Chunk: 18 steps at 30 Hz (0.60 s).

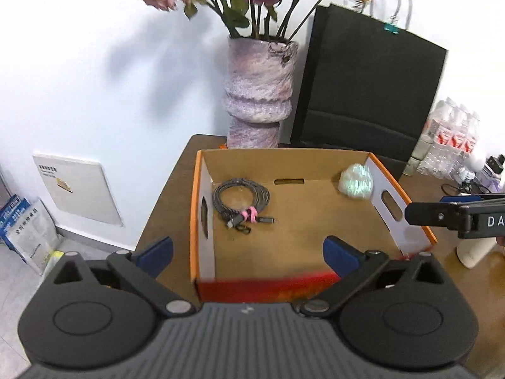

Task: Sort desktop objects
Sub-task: 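Withdraw both tools back toward the remaining objects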

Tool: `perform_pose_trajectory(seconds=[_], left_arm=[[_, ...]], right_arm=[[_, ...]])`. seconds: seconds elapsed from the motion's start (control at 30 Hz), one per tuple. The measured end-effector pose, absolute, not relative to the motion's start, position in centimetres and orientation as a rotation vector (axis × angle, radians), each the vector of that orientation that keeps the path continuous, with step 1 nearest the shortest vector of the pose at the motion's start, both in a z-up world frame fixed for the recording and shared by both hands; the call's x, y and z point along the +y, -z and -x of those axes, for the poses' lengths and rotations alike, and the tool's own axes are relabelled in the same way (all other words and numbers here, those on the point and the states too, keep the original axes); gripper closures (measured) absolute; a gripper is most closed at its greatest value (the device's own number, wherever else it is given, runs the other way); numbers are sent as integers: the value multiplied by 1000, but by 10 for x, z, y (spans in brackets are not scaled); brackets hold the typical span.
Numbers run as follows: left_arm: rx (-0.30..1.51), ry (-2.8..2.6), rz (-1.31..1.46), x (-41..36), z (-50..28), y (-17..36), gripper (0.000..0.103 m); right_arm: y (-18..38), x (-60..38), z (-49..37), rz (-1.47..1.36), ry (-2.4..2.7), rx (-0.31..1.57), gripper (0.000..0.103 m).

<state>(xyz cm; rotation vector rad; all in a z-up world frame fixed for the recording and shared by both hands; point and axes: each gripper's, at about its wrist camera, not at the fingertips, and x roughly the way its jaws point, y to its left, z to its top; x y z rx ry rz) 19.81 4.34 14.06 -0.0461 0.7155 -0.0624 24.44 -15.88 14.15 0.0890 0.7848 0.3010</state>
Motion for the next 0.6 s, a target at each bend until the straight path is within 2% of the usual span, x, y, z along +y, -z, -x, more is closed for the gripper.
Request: perform_pose_trajectory(seconds=[0.2, 0.27, 0.33, 0.6], left_arm=[[594, 57, 52, 38, -123, -130, 0], [570, 33, 36, 33, -100, -121, 0], [542, 33, 3, 28, -77, -112, 0], [486, 36, -57, 12, 8, -64, 0]], right_arm=[[-136, -152, -172, -29, -297, 683, 12], [-130, -148, -144, -9, -297, 642, 8], [-121, -146, -116, 5, -301, 600, 5], [-71, -142, -25, 35, -290, 549, 5]])
